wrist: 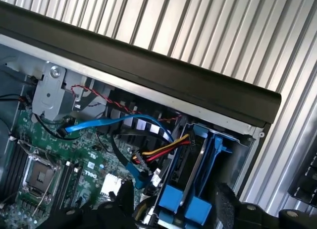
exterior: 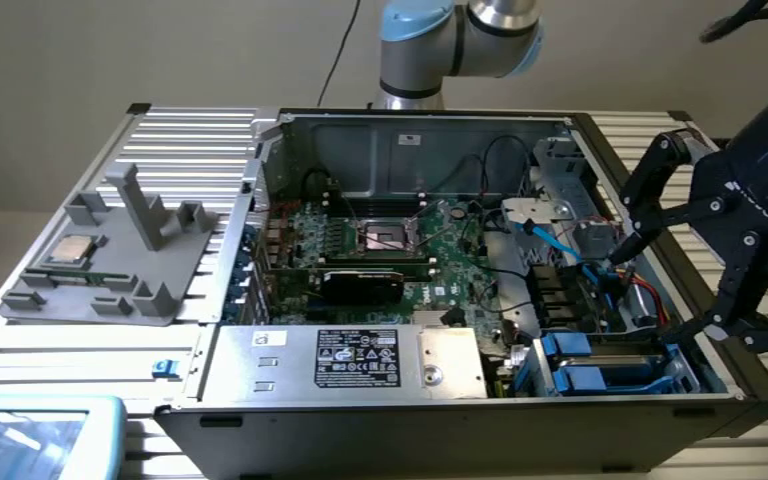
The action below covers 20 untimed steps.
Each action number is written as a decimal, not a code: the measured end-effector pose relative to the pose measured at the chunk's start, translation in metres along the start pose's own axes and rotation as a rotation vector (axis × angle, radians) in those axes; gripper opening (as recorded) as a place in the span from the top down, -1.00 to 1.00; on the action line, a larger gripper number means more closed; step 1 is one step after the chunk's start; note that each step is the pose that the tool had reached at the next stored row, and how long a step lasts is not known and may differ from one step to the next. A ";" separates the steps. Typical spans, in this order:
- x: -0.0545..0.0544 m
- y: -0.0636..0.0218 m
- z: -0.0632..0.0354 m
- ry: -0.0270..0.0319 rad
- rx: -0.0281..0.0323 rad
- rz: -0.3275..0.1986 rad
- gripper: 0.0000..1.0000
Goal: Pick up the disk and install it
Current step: 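Insert the first disk wire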
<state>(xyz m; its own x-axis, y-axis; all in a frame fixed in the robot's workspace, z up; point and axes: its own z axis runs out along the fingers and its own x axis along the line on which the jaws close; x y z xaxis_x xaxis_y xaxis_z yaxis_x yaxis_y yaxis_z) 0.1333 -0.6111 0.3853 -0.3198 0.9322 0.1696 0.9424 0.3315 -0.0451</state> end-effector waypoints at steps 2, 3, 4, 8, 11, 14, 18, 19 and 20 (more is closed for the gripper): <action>-0.002 0.0030 -0.0002 0.0158 0.0025 0.000 -0.44; -0.003 0.0044 -0.0003 0.0240 0.0037 0.000 -0.32; -0.004 0.0056 -0.0004 0.0325 0.0046 -0.001 -0.20; -0.011 0.0071 -0.0014 0.0607 0.0090 -0.001 0.05; -0.020 0.0037 -0.0029 0.0708 0.0075 -0.002 0.05; -0.030 0.0004 -0.0043 0.0838 0.0053 -0.003 0.05; -0.040 -0.0029 -0.0058 0.1099 0.0052 -0.004 0.05; -0.042 -0.0029 -0.0057 0.1182 0.0055 -0.005 0.05; -0.044 -0.0027 -0.0054 0.1263 0.0056 -0.005 0.05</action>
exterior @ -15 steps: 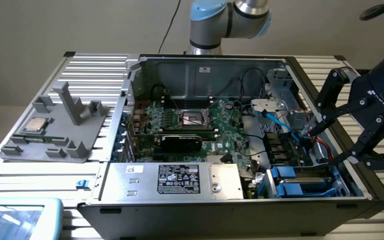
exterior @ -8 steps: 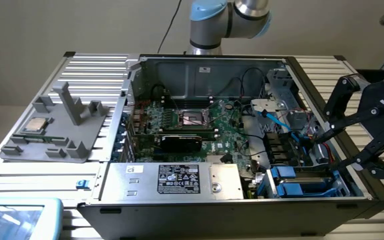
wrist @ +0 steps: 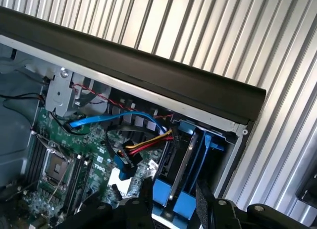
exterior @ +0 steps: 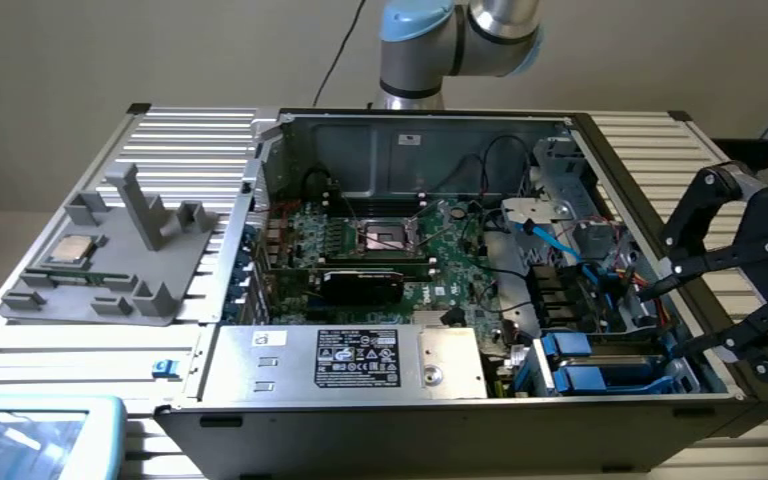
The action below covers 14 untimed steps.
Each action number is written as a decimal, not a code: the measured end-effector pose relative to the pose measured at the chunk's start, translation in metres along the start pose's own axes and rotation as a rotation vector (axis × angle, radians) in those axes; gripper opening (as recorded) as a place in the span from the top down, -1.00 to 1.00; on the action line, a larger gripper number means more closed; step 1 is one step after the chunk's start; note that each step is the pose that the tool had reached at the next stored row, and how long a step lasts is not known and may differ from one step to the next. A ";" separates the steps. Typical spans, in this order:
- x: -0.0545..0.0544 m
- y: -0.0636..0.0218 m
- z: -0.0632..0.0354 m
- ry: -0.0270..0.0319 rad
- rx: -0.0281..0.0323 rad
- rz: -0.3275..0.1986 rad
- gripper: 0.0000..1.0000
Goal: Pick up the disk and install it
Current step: 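Insert the first disk wire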
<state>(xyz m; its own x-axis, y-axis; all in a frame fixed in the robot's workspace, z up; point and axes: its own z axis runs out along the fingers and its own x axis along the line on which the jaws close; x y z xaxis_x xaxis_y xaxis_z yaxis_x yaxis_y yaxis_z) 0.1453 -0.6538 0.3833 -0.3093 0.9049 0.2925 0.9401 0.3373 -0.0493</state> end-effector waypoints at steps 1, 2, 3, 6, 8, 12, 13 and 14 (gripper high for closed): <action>-0.002 0.0007 0.0000 0.0068 0.0006 0.000 0.05; -0.004 0.0018 0.0000 0.0123 0.0015 0.000 0.05; -0.006 0.0029 0.0001 0.0180 0.0023 0.000 0.05; -0.011 0.0064 0.0002 0.0343 0.0048 0.000 0.05; -0.014 0.0088 0.0002 0.0454 0.0064 0.000 0.05; -0.022 0.0129 0.0006 0.0642 0.0122 0.001 0.05; -0.024 0.0138 0.0006 0.0685 0.0143 0.001 0.05; -0.027 0.0147 0.0008 0.0721 0.0165 0.002 0.05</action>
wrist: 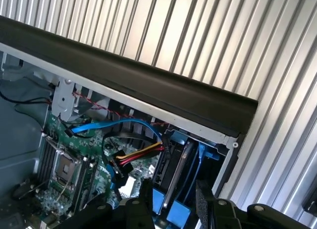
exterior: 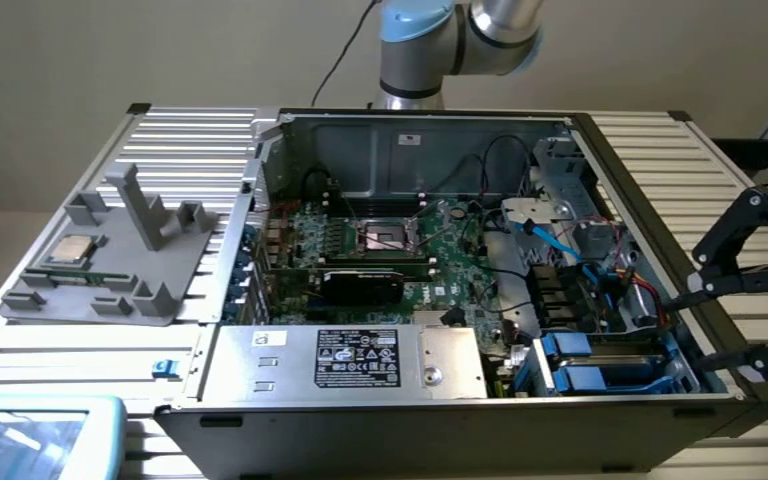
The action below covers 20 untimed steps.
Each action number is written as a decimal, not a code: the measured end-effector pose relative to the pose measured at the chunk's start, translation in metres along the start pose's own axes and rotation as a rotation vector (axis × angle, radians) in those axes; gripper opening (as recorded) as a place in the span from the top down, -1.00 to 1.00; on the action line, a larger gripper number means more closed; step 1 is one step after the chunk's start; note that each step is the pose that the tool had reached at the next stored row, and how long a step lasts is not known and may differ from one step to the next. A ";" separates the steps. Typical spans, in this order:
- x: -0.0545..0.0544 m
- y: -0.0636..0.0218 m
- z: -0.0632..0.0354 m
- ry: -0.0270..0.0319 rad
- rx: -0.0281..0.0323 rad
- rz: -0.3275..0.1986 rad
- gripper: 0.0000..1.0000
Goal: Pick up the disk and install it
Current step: 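Insert the first disk wire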
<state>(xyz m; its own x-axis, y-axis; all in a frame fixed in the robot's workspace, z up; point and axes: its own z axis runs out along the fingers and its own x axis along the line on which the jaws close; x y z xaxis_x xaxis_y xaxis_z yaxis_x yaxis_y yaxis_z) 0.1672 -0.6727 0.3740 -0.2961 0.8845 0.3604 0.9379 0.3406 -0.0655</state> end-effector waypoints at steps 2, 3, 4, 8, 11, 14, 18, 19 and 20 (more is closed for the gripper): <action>-0.003 0.0013 0.0003 0.0069 0.0051 0.001 0.05; -0.004 0.0014 0.0008 0.0103 0.0079 0.001 0.05; -0.005 0.0013 0.0015 0.0140 0.0101 0.000 0.05; -0.006 0.0014 0.0035 0.0192 0.0159 -0.003 0.25; -0.007 0.0023 0.0040 0.0241 0.0159 -0.004 0.25; -0.009 0.0039 0.0075 0.0293 0.0165 -0.006 0.25; -0.012 0.0068 0.0117 0.0323 0.0230 -0.017 0.25; -0.013 0.0075 0.0127 0.0326 0.0257 -0.023 0.25; -0.013 0.0080 0.0136 0.0329 0.0286 -0.030 0.25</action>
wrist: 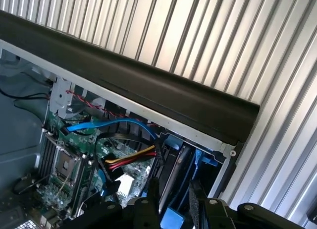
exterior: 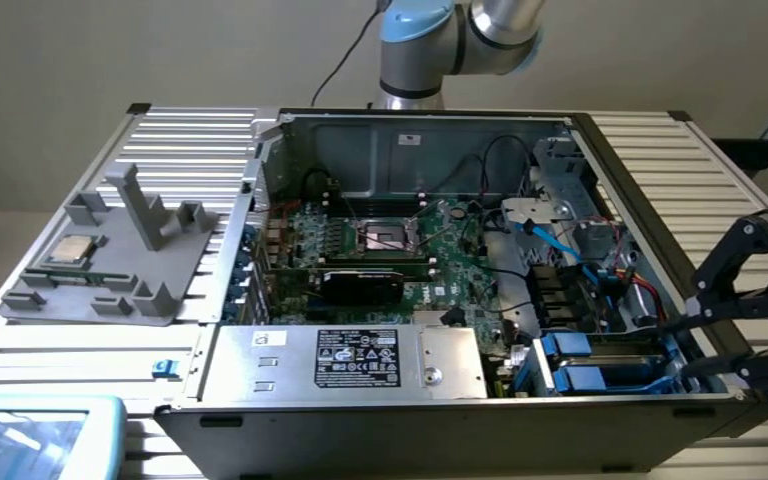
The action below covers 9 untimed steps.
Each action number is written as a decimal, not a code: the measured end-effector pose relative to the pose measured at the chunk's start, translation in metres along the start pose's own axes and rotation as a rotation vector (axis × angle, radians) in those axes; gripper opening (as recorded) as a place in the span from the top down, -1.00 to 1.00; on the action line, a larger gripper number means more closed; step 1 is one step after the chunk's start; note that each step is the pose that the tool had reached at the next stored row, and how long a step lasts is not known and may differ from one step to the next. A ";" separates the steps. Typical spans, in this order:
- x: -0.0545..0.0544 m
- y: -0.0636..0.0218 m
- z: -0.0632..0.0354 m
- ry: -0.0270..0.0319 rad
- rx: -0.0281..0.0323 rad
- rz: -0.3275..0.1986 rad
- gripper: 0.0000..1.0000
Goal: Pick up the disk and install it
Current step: 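Insert the first disk wire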
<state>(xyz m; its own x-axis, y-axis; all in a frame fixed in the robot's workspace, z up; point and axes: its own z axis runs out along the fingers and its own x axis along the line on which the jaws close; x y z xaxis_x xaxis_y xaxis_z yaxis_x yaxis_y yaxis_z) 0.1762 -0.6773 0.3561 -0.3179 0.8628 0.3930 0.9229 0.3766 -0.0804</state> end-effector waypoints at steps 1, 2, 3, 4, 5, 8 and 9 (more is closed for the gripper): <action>-0.001 0.0005 0.0008 0.0003 0.0032 -0.008 0.25; -0.001 0.0008 0.0017 0.0008 0.0064 -0.016 0.25; -0.001 0.0013 0.0026 0.0011 0.0097 -0.024 0.25; -0.002 0.0018 0.0036 0.0018 0.0129 -0.032 0.25; -0.002 0.0024 0.0045 0.0025 0.0154 -0.038 0.25; -0.001 0.0034 0.0074 0.0112 0.0177 -0.054 0.25; 0.000 0.0040 0.0082 0.0172 0.0162 -0.057 0.25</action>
<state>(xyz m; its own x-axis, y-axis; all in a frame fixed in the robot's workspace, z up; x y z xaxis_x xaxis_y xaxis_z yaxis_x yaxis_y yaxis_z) 0.1782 -0.6734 0.3481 -0.3663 0.8338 0.4131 0.8995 0.4309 -0.0720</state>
